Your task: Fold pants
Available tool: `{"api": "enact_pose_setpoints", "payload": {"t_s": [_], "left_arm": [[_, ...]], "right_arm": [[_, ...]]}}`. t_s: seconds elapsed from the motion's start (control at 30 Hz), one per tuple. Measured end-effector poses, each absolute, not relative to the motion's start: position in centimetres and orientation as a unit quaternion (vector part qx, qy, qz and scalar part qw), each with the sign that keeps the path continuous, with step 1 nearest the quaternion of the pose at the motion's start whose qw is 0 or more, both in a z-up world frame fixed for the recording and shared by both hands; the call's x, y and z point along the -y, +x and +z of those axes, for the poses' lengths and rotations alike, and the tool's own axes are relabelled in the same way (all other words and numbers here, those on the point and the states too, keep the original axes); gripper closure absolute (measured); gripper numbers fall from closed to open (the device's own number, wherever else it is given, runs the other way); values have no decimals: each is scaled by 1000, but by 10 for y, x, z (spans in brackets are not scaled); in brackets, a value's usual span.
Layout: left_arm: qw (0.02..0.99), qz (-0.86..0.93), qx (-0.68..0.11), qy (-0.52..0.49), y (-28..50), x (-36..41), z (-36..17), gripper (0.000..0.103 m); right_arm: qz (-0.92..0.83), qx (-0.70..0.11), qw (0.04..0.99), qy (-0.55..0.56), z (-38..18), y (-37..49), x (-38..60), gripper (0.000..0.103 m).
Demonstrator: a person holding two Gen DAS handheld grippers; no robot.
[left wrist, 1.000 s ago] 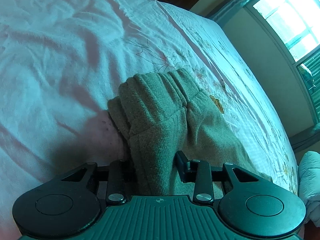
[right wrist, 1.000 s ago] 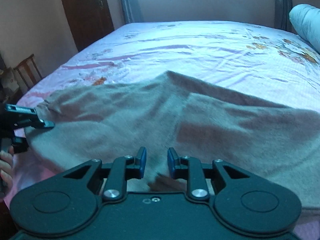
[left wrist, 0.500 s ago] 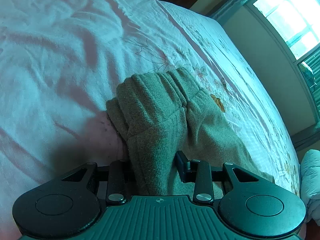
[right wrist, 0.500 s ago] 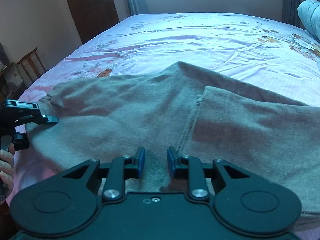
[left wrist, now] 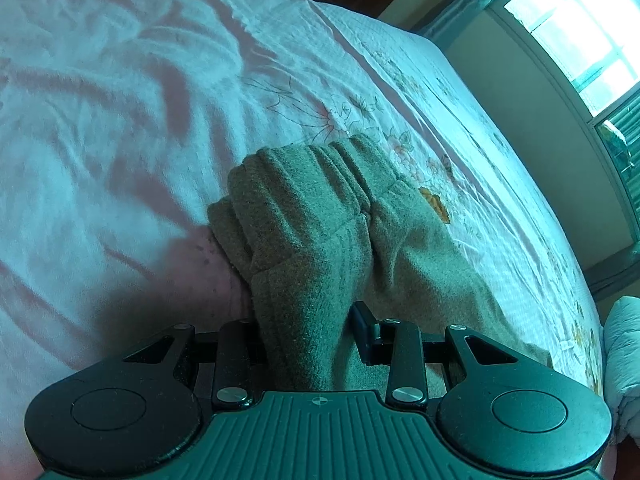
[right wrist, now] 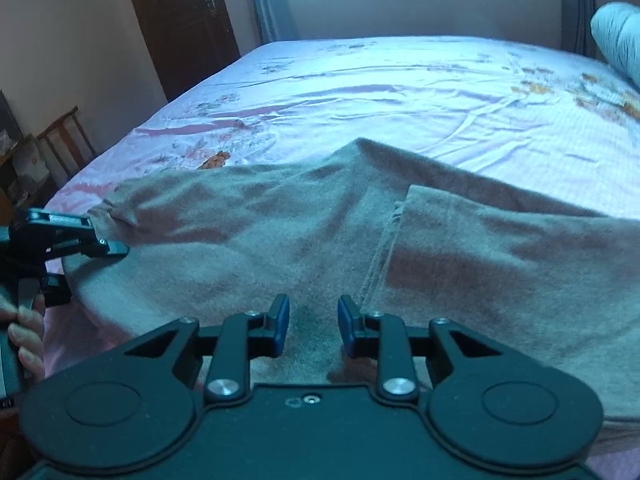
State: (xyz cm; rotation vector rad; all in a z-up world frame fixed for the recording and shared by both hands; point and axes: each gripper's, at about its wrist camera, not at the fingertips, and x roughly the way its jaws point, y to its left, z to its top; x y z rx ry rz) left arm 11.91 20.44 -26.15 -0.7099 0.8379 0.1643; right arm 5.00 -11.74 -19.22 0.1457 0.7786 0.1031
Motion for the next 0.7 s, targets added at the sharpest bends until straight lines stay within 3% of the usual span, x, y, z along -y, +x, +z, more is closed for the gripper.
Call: {"api": "enact_pose_setpoints", "payload": {"t_s": [0.33,0.57,0.7], "left_arm": [[852,75,-400,-330,121,-203,-260,67],[852,72,-405,-325,121,-204,-258,67],[851,73,-406,-325,122,-204,-259,67]], "right_arm": [[34,-348,936,50,-176,13,127,85],[7,-339,937,77,-200,-35,152,82],[-12,-294,952,88,-184,-29,159,81]]}}
